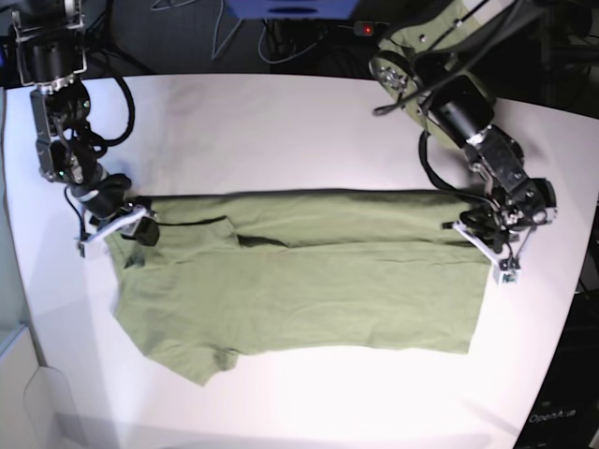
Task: Fold the T-shirt properly
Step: 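Lower the folded edge onto the shirt and release with both grippers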
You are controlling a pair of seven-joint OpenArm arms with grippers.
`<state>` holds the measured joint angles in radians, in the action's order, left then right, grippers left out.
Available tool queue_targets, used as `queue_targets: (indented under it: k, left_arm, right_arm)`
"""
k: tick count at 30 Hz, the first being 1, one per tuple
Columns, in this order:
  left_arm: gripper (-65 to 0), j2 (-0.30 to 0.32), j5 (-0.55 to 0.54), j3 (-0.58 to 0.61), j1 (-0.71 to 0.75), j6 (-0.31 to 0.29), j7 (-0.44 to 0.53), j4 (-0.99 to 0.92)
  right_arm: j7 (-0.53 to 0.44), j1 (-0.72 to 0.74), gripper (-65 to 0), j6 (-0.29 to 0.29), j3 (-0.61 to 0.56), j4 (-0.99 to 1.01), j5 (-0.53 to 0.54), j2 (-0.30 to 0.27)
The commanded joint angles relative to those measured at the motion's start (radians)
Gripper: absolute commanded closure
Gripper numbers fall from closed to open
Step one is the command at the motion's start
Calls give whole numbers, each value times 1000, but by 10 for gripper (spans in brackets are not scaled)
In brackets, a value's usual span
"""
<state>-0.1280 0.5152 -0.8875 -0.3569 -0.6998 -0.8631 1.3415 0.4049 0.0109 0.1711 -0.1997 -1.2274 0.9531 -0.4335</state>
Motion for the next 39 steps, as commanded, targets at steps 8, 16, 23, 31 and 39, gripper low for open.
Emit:
queue_targets:
  k: [8, 16, 23, 31, 39]
  left_arm:
    - [-19, 8, -11, 3, -18, 2, 17, -60]
    - [-19, 6, -11, 6, -18, 2, 17, -61]
    - [-19, 9, -11, 3, -17, 2, 17, -61]
    - [-19, 14, -11, 3, -17, 2, 17, -61]
    - [-19, 14, -11, 6, -17, 2, 17, -61]
  right_arm:
    - [-14, 13, -238, 3, 3, -12, 16, 31]
    - [-14, 34, -10, 2, 3, -15, 16, 29]
    - [-14, 60, -13, -2, 3, -16, 16, 19]
    - [-14, 83, -15, -2, 7, -16, 16, -9]
    - [-14, 108, -15, -2, 9, -18, 17, -14]
